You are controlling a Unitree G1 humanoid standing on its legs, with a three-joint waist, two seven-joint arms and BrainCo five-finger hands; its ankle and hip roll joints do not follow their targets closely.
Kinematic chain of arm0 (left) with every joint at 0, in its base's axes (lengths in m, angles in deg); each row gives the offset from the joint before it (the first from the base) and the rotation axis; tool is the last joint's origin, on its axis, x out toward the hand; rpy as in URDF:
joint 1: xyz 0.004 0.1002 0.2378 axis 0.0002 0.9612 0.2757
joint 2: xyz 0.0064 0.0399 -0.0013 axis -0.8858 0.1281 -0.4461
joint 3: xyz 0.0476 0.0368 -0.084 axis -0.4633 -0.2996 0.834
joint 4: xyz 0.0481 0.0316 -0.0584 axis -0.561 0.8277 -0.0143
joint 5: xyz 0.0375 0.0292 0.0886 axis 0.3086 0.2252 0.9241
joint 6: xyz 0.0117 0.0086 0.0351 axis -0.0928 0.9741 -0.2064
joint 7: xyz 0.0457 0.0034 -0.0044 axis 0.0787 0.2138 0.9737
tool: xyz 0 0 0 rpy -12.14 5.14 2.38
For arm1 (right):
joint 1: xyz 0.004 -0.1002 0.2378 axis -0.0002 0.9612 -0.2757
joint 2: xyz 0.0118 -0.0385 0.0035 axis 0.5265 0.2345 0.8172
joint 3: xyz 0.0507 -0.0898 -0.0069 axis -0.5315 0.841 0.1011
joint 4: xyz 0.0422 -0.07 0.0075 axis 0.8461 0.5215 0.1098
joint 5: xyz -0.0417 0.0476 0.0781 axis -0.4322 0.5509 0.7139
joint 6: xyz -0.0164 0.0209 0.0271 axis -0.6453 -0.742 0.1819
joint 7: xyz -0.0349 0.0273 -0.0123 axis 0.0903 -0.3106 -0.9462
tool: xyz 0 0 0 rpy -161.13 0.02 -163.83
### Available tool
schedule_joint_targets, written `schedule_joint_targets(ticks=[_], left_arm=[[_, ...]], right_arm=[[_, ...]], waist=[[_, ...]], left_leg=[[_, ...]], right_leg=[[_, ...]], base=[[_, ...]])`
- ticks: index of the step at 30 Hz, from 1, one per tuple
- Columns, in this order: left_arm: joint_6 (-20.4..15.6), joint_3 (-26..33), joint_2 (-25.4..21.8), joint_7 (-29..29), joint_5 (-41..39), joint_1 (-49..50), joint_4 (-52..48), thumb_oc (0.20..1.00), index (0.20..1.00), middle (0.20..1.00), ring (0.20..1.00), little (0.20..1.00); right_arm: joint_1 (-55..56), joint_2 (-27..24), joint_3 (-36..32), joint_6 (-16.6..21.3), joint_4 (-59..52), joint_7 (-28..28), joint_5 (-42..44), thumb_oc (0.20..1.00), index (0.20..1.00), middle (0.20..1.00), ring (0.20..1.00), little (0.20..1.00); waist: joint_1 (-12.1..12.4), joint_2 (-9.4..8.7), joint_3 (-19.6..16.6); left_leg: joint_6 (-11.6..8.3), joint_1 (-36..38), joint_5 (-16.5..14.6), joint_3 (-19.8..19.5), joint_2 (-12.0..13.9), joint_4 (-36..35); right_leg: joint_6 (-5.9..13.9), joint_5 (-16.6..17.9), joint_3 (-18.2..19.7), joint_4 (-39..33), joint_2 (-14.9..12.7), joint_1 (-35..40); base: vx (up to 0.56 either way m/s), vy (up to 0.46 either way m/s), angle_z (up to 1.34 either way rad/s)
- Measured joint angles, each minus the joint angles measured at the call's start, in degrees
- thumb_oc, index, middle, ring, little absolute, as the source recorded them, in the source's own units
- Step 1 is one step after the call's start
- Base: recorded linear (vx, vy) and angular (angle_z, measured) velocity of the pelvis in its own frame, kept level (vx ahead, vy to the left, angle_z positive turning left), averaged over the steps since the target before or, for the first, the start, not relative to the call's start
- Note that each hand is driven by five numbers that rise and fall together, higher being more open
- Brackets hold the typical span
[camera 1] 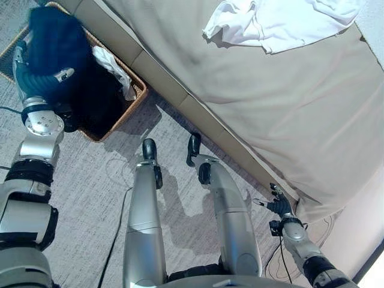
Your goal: Pick up clothes into the bucket
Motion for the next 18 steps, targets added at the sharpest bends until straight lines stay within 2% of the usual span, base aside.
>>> schedule_joint_targets(ticks=[2, 8, 11, 14, 18], left_arm=[[0.2, 0.0, -0.1, 0.4, -0.4, 0.0, 0.3, 1.0, 1.0, 1.0, 1.0, 1.0], [0.9, 5.1, 2.5, 0.9, -0.3, 5.7, 0.7, 1.0, 1.0, 1.0, 1.0, 1.0], [1.1, 8.3, 4.1, 1.7, -0.2, 11.8, -6.4, 1.0, 1.0, 1.0, 1.0, 1.0], [1.2, 12.0, 9.6, 2.3, 1.0, 18.0, -6.2, 1.0, 1.0, 1.0, 1.0, 1.0], [0.6, 11.4, 13.9, 1.9, 2.1, 24.1, -6.4, 1.0, 1.0, 1.0, 1.0, 1.0]], right_arm=[[0.0, 0.0, 0.3, 0.0, 0.0, -0.2, 0.1, 1.0, 1.0, 1.0, 1.0, 1.0], [-0.1, 0.1, 0.5, 0.0, 0.1, -0.6, 0.1, 1.0, 1.0, 1.0, 1.0, 1.0], [-0.2, 0.3, 0.5, 0.0, 0.0, -1.0, 0.0, 1.0, 1.0, 1.0, 1.0, 1.0], [-1.1, 1.7, 0.4, -0.1, 0.2, -1.1, 0.0, 1.0, 1.0, 1.0, 1.0, 1.0], [-1.9, 2.0, 0.1, -0.5, -0.2, -1.3, 0.1, 1.0, 1.0, 1.0, 1.0, 1.0]], waist=[[-0.1, 0.0, 0.0], [0.2, -0.12, -0.1], [0.6, -0.13, -0.1], [0.8, -0.14, -0.1], [2.5, -0.03, 0.0]], left_leg=[[0.1, 0.3, 0.1, 0.0, 0.0, -0.1], [0.81, 6.1, 0.6, 1.6, -0.1, -4.8], [0.73, 8.3, 2.1, 1.7, -0.4, -8.2], [0.32, 13.3, 2.8, 2.2, -0.4, -12.2], [0.06, 19.9, 4.0, 2.8, -0.5, -17.5]], right_leg=[[0.02, 0.0, 0.0, -0.3, 0.0, 0.3], [0.9, 0.8, 1.2, -4.2, 0.0, 5.1], [1.02, 1.8, 1.2, -6.8, 0.0, 7.0], [1.03, 2.5, 1.4, -10.7, 0.3, 11.4], [0.75, 3.1, 1.6, -14.6, 0.5, 17.2]], base=[[0.0, 0.0, 0.0], [-0.01, 0.004, -0.04], [-0.02, -0.022, 0.05], [-0.01, -0.035, -0.01], [0.01, -0.042, -0.02]])
